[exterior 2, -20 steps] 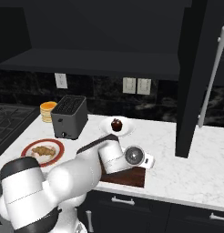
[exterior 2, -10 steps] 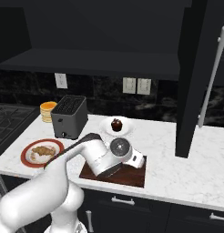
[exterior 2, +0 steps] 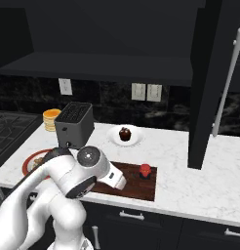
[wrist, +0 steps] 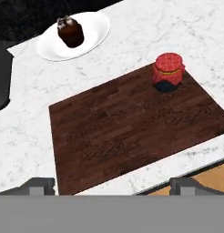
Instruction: From the different types of pastries on the counter, select a croissant and place it on the cutting board. Then retrieve a jar of jam from the cabinet and place it alongside the croissant on the cutting board.
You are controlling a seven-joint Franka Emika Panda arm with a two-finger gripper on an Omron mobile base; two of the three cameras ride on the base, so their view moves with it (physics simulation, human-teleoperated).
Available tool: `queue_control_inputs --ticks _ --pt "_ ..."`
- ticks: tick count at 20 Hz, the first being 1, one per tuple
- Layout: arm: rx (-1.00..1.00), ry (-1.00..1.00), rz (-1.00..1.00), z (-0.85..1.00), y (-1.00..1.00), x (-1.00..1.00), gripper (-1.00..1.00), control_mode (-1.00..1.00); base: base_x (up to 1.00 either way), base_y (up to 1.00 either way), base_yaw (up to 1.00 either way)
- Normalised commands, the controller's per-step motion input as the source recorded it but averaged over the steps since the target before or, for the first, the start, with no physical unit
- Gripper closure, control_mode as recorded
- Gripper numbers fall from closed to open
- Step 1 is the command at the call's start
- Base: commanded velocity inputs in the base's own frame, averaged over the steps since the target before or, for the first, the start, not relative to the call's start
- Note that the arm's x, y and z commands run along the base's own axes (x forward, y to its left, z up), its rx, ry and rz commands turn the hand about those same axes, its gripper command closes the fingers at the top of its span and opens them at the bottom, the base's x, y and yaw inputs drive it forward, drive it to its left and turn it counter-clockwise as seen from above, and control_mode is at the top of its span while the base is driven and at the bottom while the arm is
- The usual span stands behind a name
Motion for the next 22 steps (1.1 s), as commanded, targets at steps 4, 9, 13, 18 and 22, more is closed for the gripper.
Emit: queue_control_inputs --ticks 4,9,13,18,22 --pt "-0.03 0.00 0.00 0.63 1.00 0.00 -1.00 -1.00 0.00 0.00 0.00" --pt "-0.11 0.01 0.00 0.44 1.00 0.00 -1.00 -1.00 0.00 0.00 0.00" --pt "-0.11 0.04 0.00 0.00 1.00 -0.27 -1.00 -1.00 0.00 0.00 0.00" --pt "-0.04 0.00 0.00 -0.34 1.00 -0.66 -1.00 -1.00 0.00 0.00 0.00" --pt "0.00 0.01 0.00 -0.28 0.73 -0.24 -1.00 -1.00 0.00 0.00 0.00"
